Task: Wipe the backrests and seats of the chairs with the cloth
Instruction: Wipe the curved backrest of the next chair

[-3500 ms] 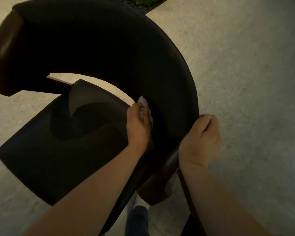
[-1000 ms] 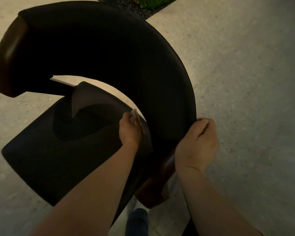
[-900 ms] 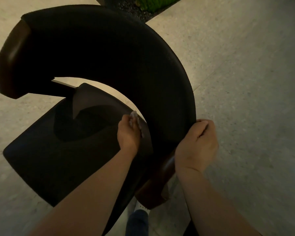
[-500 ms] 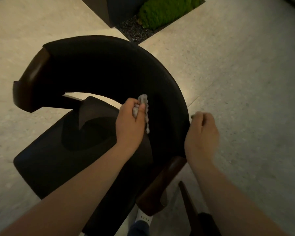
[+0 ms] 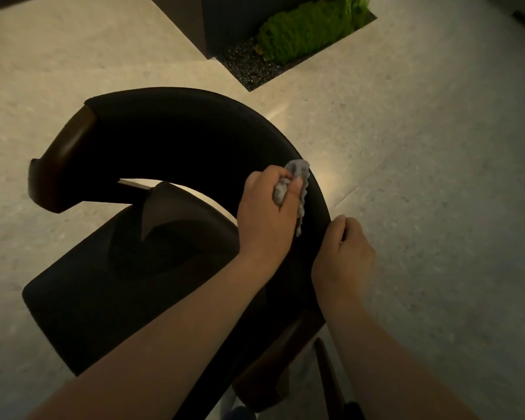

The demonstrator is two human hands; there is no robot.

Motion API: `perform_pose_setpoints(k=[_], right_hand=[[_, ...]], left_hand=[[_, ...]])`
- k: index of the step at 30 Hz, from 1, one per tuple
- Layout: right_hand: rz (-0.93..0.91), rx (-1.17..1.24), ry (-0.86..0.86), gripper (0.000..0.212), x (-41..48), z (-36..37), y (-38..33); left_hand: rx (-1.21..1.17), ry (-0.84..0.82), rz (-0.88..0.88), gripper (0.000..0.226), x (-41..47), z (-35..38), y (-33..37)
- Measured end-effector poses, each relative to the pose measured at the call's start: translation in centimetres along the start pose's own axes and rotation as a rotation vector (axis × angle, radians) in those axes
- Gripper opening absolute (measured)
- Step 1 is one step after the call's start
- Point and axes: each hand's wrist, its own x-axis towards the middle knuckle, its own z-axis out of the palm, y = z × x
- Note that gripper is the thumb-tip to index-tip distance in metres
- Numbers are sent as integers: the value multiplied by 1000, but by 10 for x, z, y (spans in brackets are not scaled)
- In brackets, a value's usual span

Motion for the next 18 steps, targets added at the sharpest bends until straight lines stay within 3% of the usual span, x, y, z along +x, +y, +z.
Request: perform_pose_setpoints(k=[10, 12, 15, 18], right_hand=[[-19, -6, -20, 34, 1, -1, 3], [-16, 6, -23, 33, 1, -2, 1], [-12, -7, -38, 33, 1, -3, 1], [-8, 14, -55, 33, 0, -4, 1]], left_hand=[[189, 124, 177, 18, 4, 26, 8], [123, 183, 112, 19, 0, 27, 2], [97, 300, -120, 17, -5, 18, -16], [107, 297, -201, 14, -7, 4, -30]])
